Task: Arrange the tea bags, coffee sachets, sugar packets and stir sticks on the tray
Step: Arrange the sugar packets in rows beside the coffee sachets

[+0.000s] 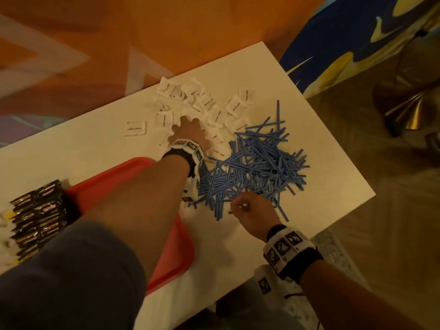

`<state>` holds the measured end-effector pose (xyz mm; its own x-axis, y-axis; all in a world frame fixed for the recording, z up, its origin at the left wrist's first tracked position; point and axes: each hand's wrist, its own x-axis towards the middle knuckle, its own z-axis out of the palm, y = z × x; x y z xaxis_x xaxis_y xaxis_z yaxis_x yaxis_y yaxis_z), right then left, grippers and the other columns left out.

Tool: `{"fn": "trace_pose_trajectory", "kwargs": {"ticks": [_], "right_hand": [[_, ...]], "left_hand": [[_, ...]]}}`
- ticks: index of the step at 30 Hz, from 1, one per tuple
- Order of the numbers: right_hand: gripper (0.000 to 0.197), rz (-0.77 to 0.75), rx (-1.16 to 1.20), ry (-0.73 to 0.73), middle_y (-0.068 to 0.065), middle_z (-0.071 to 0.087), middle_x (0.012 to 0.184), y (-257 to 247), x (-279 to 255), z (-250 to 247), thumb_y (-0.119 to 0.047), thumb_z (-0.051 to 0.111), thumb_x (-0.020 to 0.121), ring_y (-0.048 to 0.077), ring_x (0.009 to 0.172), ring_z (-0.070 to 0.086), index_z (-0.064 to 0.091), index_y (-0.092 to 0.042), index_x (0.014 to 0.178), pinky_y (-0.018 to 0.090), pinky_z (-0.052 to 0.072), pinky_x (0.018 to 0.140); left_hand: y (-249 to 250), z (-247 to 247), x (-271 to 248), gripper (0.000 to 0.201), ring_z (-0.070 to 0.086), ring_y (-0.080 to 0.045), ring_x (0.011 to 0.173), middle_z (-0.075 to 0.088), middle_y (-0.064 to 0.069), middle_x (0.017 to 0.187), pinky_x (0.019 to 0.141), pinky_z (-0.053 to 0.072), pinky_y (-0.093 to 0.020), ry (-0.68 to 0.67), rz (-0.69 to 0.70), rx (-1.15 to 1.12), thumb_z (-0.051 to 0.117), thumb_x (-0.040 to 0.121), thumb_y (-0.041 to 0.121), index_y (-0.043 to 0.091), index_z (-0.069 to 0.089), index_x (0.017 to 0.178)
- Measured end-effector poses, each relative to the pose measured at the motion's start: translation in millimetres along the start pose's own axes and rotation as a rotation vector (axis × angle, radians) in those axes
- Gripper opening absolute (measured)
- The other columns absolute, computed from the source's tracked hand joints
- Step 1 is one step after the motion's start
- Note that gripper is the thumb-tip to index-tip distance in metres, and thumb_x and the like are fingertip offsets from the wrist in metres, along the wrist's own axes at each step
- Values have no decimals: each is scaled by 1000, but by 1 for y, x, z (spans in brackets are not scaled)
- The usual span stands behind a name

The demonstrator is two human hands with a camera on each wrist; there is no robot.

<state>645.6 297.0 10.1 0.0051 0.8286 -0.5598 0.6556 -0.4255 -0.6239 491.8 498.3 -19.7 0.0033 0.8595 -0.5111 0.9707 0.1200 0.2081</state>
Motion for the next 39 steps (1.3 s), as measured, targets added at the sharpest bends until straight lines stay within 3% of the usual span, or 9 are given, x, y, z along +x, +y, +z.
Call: {"fn": "trace_pose_trajectory", "kwargs": {"ticks": [6, 11, 17, 21, 24, 27, 30, 33, 39], "right_hand": [[14, 25, 61, -27, -8, 68, 92, 2, 7, -5, -16, 61, 93, 11, 89, 61, 69, -18, 82, 23, 44, 80], [10, -21, 147, -24, -7, 69, 94, -6, 14, -9, -20, 62, 93, 10, 92, 62, 70, -19, 86, 26, 48, 86], [13, -25, 267, -51, -7, 69, 85, -41, 24, -13, -23, 64, 91, 15, 87, 65, 68, -25, 79, 42, 54, 87], [6, -65, 421, -9, -7, 65, 101, -84, 29, -16, -29, 66, 91, 16, 96, 63, 64, -24, 93, 48, 53, 91], [35, -133, 518, -34, -9, 53, 121, -127, 25, -17, -46, 65, 90, 16, 107, 57, 54, -30, 119, 48, 54, 91], [44, -230, 547, -200, -5, 44, 132, -167, 12, -5, -55, 57, 91, 24, 121, 50, 45, -40, 131, 50, 54, 92], [41, -385, 340, -220, -1, 62, 114, -199, -6, 15, -63, 46, 89, 23, 105, 60, 52, -35, 119, 50, 50, 94], [28, -446, 281, -161, 3, 64, 98, -223, -22, 32, -41, 49, 99, 24, 94, 60, 61, -18, 109, 43, 49, 89], [13, -444, 210, -250, 3, 68, 94, -257, -54, 73, -40, 57, 85, 29, 91, 65, 64, -29, 88, 49, 54, 84]], "left_hand": [[-20, 0, -5, 54, 44, -39, 128, 47, -20, 137, 105, 42, -46, 129, 74, -82, 64, 89, 15, 7, 46, 140], [-44, -17, -21, 29, 52, -37, 111, 56, -21, 118, 85, 42, -38, 238, 64, -314, 60, 89, 3, 1, 53, 116], [-70, -34, -61, 16, 58, -29, 73, 61, -10, 86, 62, 42, -32, 273, -8, -741, 58, 87, 5, 18, 48, 87], [-82, -48, -104, 25, 49, -25, 50, 55, -11, 68, 52, 40, -34, 224, 19, -1053, 57, 79, -1, 22, 47, 76], [-90, -57, -141, 32, 42, -18, 41, 54, -4, 60, 49, 34, -26, 169, 64, -1143, 56, 83, -10, 19, 47, 75], [-94, -66, -177, 28, 41, -21, 39, 51, -13, 58, 42, 32, -23, 151, 95, -1224, 56, 82, -12, 15, 47, 78], [-99, -72, -207, 30, 38, -17, 37, 46, -10, 55, 37, 29, -20, 233, 56, -1342, 46, 85, -16, 14, 46, 81], [-111, -75, -230, 32, 35, -16, 37, 41, -8, 57, 36, 27, -22, 324, -38, -1525, 41, 87, -16, 15, 45, 87], [-156, -85, -277, 53, 34, -14, 38, 43, -4, 51, 37, 29, -21, 489, -115, -1722, 35, 81, -18, 20, 61, 106]]}}
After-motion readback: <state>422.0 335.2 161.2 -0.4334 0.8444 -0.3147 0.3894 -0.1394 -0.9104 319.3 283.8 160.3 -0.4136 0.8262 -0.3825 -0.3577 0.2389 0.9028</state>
